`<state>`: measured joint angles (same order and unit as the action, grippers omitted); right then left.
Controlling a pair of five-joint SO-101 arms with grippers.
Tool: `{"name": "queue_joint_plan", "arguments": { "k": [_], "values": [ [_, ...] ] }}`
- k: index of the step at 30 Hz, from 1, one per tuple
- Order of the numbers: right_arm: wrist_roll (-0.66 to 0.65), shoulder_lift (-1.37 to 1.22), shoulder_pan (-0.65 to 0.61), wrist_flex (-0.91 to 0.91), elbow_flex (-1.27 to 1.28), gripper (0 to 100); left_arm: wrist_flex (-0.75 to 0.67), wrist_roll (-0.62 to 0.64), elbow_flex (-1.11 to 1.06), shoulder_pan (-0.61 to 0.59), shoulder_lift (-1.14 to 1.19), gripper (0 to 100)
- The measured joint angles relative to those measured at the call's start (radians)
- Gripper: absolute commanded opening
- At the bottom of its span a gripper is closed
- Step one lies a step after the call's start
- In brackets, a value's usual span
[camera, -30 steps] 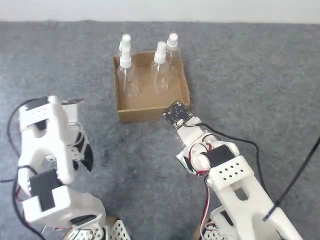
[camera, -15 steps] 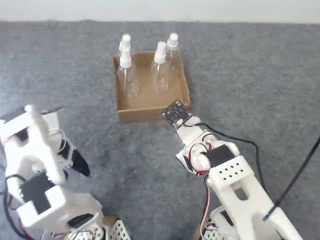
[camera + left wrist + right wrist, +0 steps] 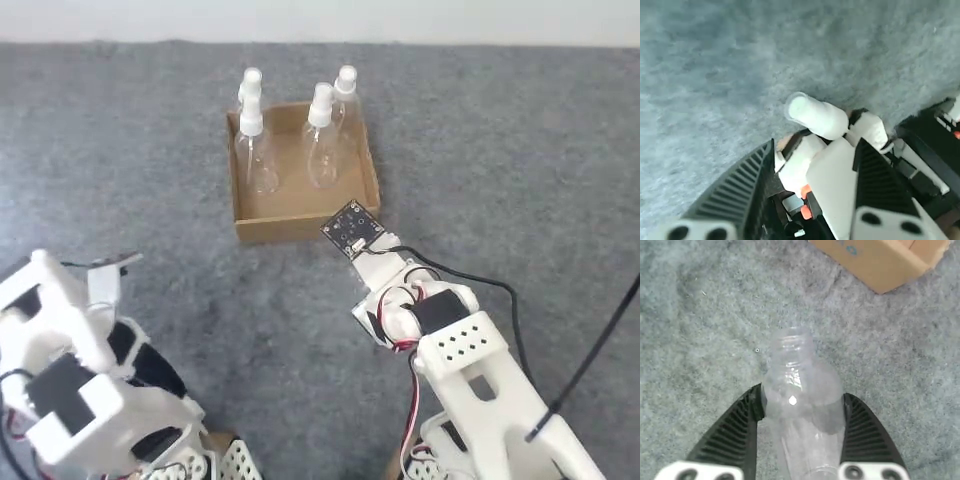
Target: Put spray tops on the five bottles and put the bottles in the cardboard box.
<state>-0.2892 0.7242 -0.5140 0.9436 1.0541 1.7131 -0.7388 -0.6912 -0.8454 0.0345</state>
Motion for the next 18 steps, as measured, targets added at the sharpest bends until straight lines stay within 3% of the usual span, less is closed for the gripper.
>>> {"name": "queue_joint_plan", "arguments": {
  "k": [7,12,18],
  "values": [
    [0.0,0.0,0.0,0.0,0.0,7.6,-0.091,-0.044,-0.141,0.054,0.0,24],
    [0.0,0.0,0.0,0.0,0.0,7.6,-0.158,0.071,-0.169,0.175,0.0,23],
    [-0.003,0.0,0.0,0.0,0.0,7.6,-0.164,0.12,-0.169,0.264,0.0,9]
  ]
}}
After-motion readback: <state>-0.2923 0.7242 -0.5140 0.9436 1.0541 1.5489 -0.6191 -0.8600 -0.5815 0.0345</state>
